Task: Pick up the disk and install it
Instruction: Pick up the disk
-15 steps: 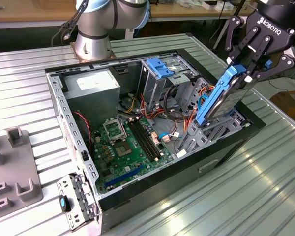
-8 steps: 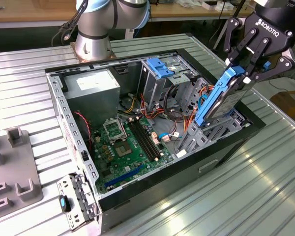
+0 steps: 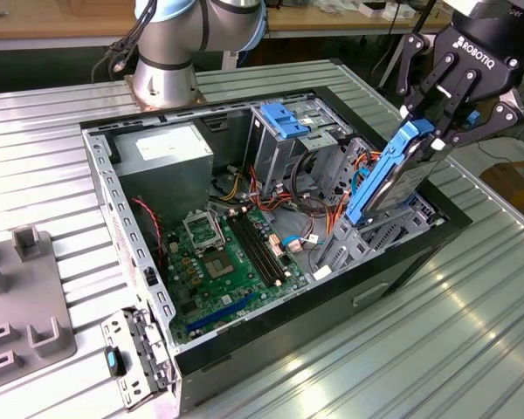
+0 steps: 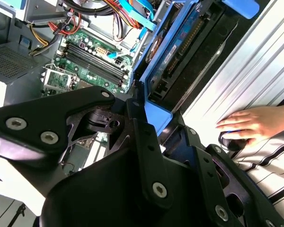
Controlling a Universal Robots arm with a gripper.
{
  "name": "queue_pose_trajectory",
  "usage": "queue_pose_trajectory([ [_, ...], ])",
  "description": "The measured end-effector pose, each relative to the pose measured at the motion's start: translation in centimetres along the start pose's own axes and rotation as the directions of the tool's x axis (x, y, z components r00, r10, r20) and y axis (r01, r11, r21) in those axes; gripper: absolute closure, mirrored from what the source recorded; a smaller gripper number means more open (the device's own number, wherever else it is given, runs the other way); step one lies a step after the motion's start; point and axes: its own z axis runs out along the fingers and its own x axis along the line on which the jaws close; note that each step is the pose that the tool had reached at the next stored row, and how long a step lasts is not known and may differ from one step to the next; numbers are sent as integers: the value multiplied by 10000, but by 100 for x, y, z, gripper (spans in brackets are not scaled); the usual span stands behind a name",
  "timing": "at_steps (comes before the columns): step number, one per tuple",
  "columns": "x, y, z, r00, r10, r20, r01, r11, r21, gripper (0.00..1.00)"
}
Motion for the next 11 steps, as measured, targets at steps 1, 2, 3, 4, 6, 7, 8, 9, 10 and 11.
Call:
queue_pose_trajectory([
  [1,1,0,23,10000,-9,0,9,10000,-1,63],
  [2,2,0,40,10000,-15,1,15,10000,-1,63],
  [3,2,-1,63,10000,-24,0,24,10000,-1,63],
  [4,3,-1,87,10000,-32,-1,32,10000,-1,63],
  [6,6,-2,172,10000,-58,0,58,10000,-2,63],
  [7,7,-3,207,10000,-68,-1,68,10000,-3,63],
  [8,8,-3,224,10000,-71,-1,71,10000,-3,63],
  [9,9,-3,254,10000,-77,-1,77,10000,-3,63],
  [10,10,-4,286,10000,-84,-1,84,10000,-3,63],
  [11,10,-4,297,10000,-86,-1,86,10000,-3,63],
])
